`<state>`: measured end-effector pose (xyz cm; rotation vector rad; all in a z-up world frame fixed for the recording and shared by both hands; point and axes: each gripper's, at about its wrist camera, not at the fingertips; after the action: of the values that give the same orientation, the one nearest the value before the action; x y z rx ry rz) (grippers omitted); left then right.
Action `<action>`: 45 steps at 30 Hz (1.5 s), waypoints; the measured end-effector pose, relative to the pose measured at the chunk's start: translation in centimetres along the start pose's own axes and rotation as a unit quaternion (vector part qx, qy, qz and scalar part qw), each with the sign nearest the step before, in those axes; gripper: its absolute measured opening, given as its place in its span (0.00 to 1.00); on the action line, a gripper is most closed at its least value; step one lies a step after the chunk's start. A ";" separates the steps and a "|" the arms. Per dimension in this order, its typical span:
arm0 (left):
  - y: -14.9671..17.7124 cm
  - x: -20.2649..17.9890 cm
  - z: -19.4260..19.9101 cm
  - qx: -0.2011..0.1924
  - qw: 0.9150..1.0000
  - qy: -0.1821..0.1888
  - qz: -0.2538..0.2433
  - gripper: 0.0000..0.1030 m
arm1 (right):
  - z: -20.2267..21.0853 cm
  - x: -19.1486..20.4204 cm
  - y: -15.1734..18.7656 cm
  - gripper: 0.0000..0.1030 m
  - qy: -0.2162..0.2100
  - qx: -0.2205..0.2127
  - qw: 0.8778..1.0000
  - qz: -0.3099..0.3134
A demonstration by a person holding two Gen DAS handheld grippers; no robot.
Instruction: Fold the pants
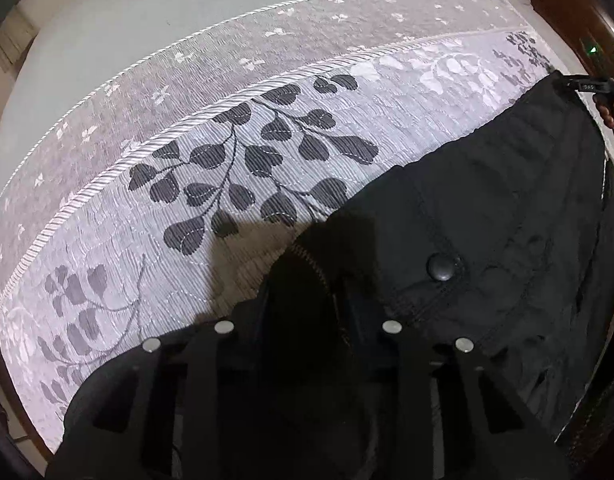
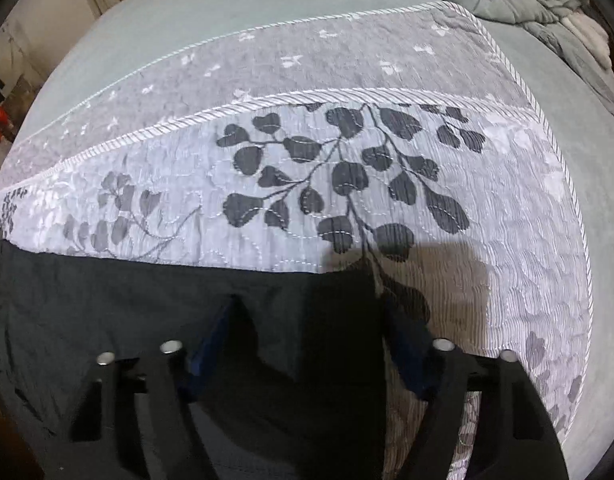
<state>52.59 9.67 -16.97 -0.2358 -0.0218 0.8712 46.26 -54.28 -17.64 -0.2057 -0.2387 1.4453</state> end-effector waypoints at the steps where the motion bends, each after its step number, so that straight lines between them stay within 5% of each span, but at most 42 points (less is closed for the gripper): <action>1: 0.2 -0.1 0.2 0.000 1.000 -0.002 -0.004 0.29 | 0.0 0.3 -0.2 0.52 0.008 -0.002 1.000 0.004; 3: 0.6 -0.2 0.5 0.000 1.000 -0.003 -0.006 0.28 | 0.4 0.4 -0.3 0.49 0.016 -0.008 1.000 0.007; 5: 0.7 -0.3 0.5 0.000 1.000 -0.002 -0.004 0.27 | 0.6 0.1 -0.8 0.59 0.015 -0.011 1.000 -0.001; 10: 0.5 -0.3 0.6 0.000 1.000 -0.004 -0.002 0.27 | -0.2 -1.4 -1.5 0.65 0.003 0.003 1.000 -0.017; 14: 0.1 -0.9 0.3 0.000 1.000 -0.005 0.000 0.27 | -0.4 -2.1 -1.4 0.84 -0.004 0.007 1.000 -0.018; 16: 0.0 -1.0 0.3 0.001 1.000 -0.005 0.003 0.27 | -0.7 -2.1 -1.0 0.83 0.002 0.011 1.000 0.002; 17: 0.0 -1.1 0.2 0.001 1.000 -0.005 0.004 0.27 | -0.6 -2.0 -0.6 0.82 0.007 0.008 1.000 0.008; 23: 0.1 -1.3 0.5 -0.008 1.000 -0.013 0.010 0.26 | -0.2 -0.7 -0.7 0.22 0.001 -0.005 1.000 0.004; 25: 0.4 -1.6 0.7 -0.014 1.000 -0.019 0.013 0.24 | 0.7 -0.7 -0.6 0.14 0.000 -0.013 1.000 0.006; 36: 3.6 -4.0 4.8 -0.084 0.995 -0.029 0.045 0.14 | 11.0 2.1 2.5 0.09 0.016 -0.149 0.988 0.043; 45: 8.5 -8.1 10.5 -0.132 0.990 -0.029 0.040 0.11 | 19.9 3.4 10.3 0.08 0.001 -0.243 0.969 0.048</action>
<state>39.74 10.78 -7.92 -0.4605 -0.1837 0.9544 31.22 -49.84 -1.37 -0.6250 -0.5883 1.4624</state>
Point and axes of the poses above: each gripper's, at about its wrist camera, not at the fingertips, and z roughly against the way its jaws point, x to its left, y to its underside, and after that the axes turned 1 degree about y, right-handed
